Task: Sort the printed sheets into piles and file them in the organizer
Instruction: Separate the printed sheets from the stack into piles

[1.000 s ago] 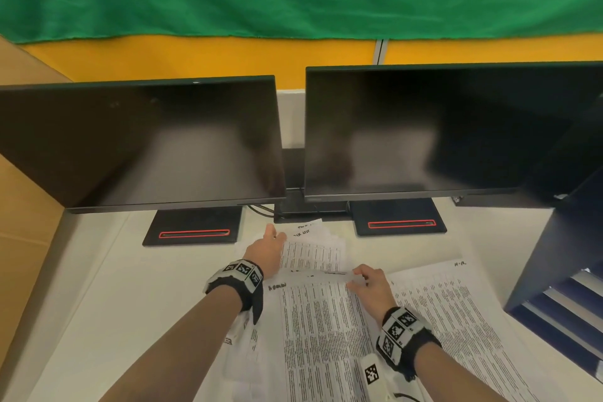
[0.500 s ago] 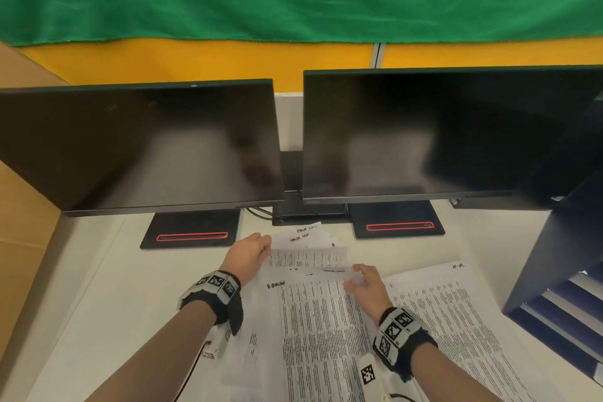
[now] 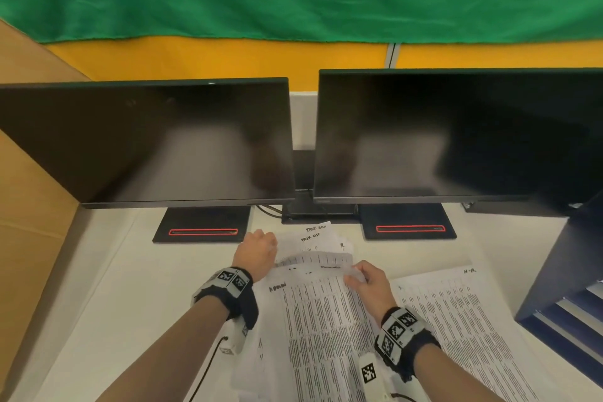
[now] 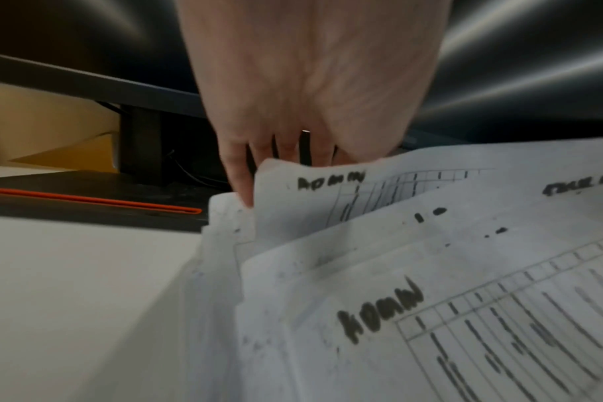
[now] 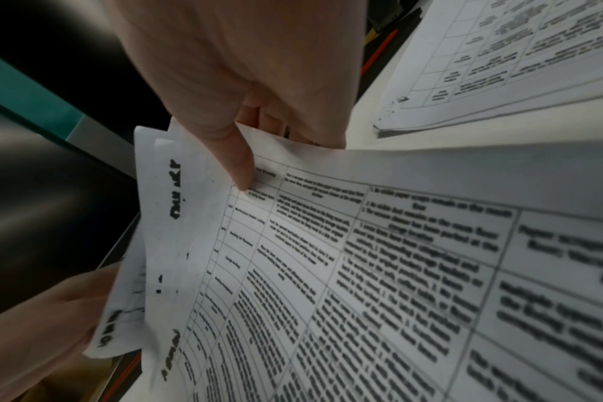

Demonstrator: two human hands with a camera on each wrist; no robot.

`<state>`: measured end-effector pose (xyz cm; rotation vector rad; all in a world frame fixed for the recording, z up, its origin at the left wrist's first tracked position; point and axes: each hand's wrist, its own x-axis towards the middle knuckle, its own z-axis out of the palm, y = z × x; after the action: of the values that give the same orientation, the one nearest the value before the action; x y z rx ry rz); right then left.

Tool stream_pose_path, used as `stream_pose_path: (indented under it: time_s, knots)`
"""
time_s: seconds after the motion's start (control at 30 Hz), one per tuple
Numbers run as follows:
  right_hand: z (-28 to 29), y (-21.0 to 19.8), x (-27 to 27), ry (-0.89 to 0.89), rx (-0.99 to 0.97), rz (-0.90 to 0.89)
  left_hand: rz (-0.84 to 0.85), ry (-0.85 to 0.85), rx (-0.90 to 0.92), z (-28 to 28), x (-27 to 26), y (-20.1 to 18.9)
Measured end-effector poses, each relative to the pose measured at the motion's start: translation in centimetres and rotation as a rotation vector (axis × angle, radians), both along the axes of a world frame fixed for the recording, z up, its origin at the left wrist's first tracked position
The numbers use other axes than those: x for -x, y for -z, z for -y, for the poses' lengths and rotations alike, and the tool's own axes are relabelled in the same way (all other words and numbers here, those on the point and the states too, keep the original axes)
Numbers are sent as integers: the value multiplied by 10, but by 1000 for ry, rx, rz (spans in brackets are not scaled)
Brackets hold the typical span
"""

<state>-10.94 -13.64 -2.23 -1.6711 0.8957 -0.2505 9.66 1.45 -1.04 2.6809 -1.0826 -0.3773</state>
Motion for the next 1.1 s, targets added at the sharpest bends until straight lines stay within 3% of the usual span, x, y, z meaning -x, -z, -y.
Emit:
stream_pose_path:
  time_s: [0.13, 0.3, 0.43, 0.63, 0.9, 1.1]
  knots:
    - [2, 1, -1, -13, 36, -5, -86, 38, -111, 18, -5, 12]
    - [-1, 6, -1, 56, -1, 18, -47, 10, -14, 23, -5, 15]
    - [-2, 9, -3, 84, 0, 6, 58, 43, 81, 20, 0, 5]
    - [-3, 7, -7, -60, 42, -101, 240, 228, -28, 17, 10, -3]
    - [-1, 8, -11, -49, 184, -155, 384, 356, -203, 19, 12, -19]
    - [0, 14, -16, -34, 275, -56, 194, 368, 21, 5, 22, -13]
